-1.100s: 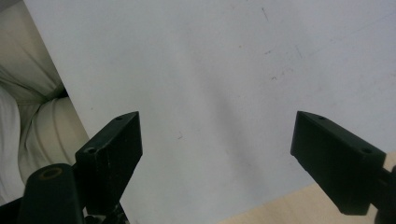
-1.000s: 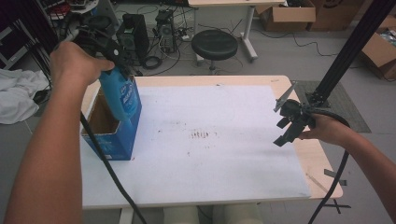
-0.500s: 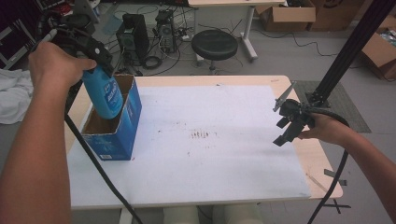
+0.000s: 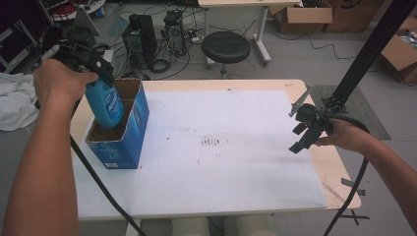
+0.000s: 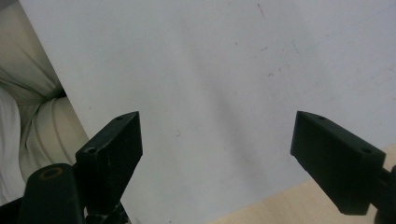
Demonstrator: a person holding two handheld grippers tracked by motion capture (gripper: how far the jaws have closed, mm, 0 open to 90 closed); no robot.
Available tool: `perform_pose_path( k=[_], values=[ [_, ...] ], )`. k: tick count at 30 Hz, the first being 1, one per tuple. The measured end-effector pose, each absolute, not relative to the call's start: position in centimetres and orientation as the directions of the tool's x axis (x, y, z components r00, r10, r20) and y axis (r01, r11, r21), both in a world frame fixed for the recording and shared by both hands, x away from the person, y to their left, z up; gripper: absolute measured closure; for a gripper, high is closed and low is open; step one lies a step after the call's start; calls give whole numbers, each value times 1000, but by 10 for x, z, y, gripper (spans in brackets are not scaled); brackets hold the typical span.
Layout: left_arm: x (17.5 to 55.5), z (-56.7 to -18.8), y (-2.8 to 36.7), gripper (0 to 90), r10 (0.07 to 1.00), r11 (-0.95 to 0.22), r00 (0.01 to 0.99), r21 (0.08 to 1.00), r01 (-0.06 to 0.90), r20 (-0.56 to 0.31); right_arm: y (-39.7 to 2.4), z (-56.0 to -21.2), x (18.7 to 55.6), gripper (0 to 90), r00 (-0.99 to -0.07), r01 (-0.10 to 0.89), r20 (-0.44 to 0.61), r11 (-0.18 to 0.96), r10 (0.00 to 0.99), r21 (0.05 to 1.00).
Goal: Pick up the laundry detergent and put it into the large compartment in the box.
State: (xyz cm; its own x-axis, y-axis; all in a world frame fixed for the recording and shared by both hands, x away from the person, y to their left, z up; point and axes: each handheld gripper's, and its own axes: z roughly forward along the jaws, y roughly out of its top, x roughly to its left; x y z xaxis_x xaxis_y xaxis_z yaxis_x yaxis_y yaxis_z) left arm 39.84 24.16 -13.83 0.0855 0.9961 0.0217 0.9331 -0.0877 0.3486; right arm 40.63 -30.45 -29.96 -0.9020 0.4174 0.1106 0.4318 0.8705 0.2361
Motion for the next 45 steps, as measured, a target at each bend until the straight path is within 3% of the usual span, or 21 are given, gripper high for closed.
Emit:
perform_pose_path(
  k=[9,25,45],
  values=[
    [404,-174,245,379,994,-108,99,338,935,43,-306,-300,406,165,-898,441,110,867,427,232],
    [407,-246,253,379,997,-80,82,318,945,7,-307,-303,406,165,-892,453,113,864,439,221],
    [412,-283,248,379,996,-91,88,270,959,23,-311,-309,407,165,-887,461,121,860,445,218]
  ],
)
